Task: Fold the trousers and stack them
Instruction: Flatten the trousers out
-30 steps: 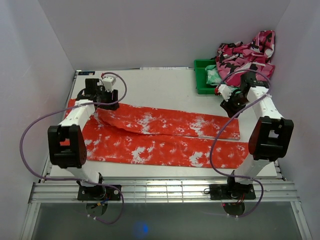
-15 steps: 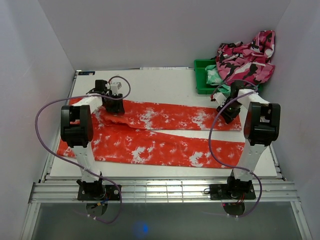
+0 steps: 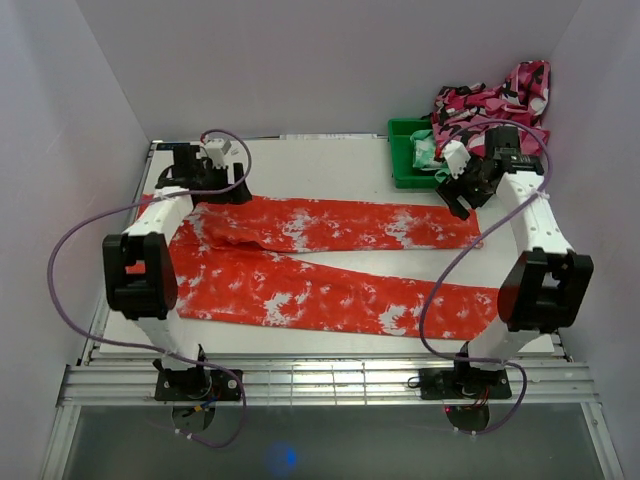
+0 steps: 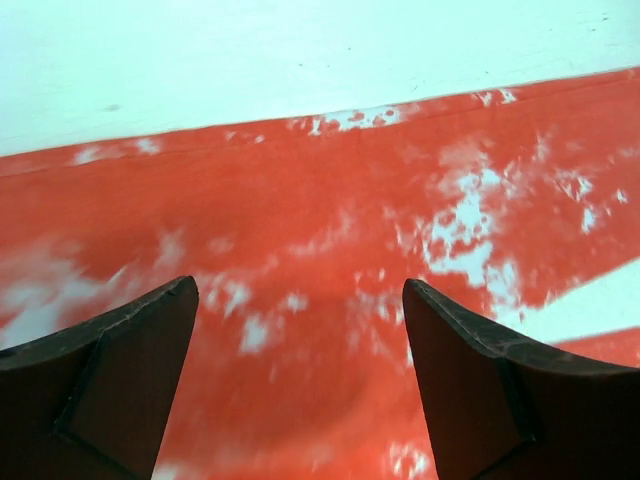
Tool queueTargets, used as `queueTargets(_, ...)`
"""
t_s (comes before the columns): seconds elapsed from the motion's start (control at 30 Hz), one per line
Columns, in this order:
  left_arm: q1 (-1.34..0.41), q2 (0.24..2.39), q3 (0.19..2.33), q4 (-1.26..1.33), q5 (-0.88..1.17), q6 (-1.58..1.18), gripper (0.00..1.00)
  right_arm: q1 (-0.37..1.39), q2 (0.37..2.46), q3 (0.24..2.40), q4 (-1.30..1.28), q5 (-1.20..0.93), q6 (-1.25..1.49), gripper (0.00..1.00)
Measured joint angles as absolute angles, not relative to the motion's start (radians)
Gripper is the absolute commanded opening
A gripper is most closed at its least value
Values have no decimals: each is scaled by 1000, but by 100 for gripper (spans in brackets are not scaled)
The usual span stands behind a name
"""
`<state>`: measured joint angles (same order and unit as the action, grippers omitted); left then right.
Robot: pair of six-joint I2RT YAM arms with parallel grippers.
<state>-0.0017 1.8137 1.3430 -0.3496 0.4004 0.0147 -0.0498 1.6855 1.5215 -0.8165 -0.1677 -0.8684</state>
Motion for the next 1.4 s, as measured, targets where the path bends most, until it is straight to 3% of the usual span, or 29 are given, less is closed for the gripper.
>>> queueTargets(0.17,94,1470,1217,-454,382,128,91,-45,1440,1334,-943,-213,-923,73)
queueTargets(0.3,189,1309,1070,-536,339,244,86,-45,1375,1098,-1019,-213,-950,70)
queueTargets(0.5,283,1303,817,-638,268,417,81,-45,1327,818,-1017,-179,-955,68)
queueTargets(0.67,392,1367,744,-694,231,525,73,-45,1379,734,-907,-128,-955,66)
queueTargets(1.0,662,1321,698,-850,247,781,70,-45,1458,777,-882,-91,-952,63)
queueTargets(1.1,714,1323,719,-918,246,845,77,-47,1468,817,-876,-107,-964,63)
queueTargets(1.23,741,1346,903,-1044,327,895,84,-52,1475,992,-889,-174,-960,63)
queueTargets(1.4,694,1388,1153,-1044,466,834,83,-33,1571,1267,-800,-290,-865,60)
